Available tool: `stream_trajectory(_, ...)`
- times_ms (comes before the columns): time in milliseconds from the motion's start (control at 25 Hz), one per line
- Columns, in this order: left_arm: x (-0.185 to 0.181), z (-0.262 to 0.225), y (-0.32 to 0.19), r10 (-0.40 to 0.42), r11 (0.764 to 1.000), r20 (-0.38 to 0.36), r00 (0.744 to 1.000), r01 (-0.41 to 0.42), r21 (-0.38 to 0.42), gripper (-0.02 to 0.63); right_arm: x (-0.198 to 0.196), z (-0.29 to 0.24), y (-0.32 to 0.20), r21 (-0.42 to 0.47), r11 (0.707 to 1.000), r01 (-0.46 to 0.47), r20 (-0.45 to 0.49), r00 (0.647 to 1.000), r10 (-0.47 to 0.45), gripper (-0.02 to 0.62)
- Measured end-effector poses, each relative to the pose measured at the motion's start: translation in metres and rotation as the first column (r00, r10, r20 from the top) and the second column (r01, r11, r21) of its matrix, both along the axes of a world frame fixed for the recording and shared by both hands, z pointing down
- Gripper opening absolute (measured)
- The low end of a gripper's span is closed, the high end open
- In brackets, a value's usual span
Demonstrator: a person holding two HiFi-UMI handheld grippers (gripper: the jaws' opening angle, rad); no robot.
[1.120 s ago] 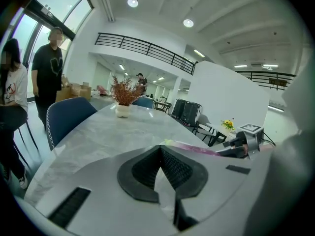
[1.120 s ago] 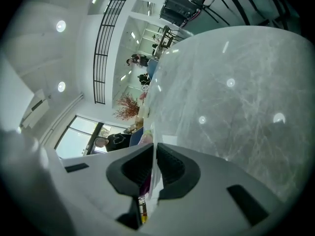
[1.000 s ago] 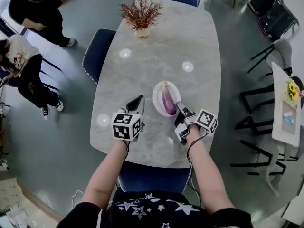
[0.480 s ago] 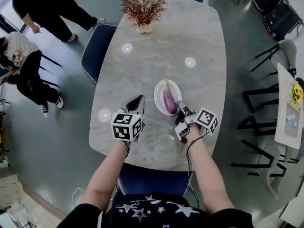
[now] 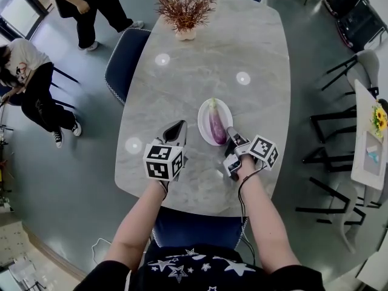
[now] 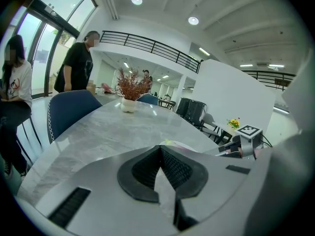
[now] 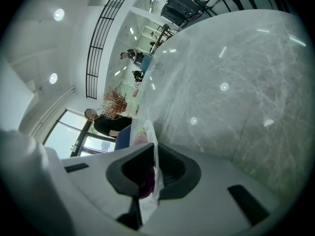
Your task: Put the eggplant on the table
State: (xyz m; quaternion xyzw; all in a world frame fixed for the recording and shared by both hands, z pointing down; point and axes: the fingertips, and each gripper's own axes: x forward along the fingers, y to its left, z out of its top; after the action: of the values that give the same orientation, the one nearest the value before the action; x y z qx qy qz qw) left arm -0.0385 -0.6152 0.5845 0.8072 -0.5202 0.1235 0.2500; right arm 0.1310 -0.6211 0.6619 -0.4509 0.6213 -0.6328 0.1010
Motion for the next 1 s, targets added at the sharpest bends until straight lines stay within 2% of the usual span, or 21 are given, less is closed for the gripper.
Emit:
stream_trajectory(200,-0.001,0.001,0.002,-0.003,1.000,-0.003,1.000,0.003,0.001,0.008,-0.003,0.006,0.002,-0.030,1.000,0.001,-0.023,1.000,-0.002,0.023)
stream_trajectory(440,0.000,0.001,0.006,0.005,1.000,0.003,1.000,-0.005,0.004,0.008,-0.004,0.002,0.002,0.012,1.000,0.021,-0.114,0.993,-0.019,0.025)
stream_trajectory(840,0.001,-0.002,0.010,0.017,1.000,0.001,1.000,-0.017,0.009,0.008,-0.003,0.006,0.008,-0.019,1.000,0.023,-0.184,0.983,-0.026,0.026)
stream_trajectory(880,0.001,-0.003,0.011,0.016,1.000,0.001,1.000,-0.016,0.010,0.008,-0.002,0.006,0.008,-0.023,1.000,0.020,-0.198,0.980,-0.024,0.029)
stream_trajectory(960,0.000,-0.004,0.011,0.014,1.000,-0.001,1.000,-0.013,0.012,0.008,0.001,0.005,0.009,-0.021,1.000,0.016,-0.239,0.971,-0.020,0.091)
stream_trajectory(1000,0.000,-0.005,0.011,0.012,1.000,-0.002,1.000,-0.012,0.014,0.008,0.002,0.004,0.009,-0.016,1.000,0.018,-0.259,0.966,-0.022,0.091)
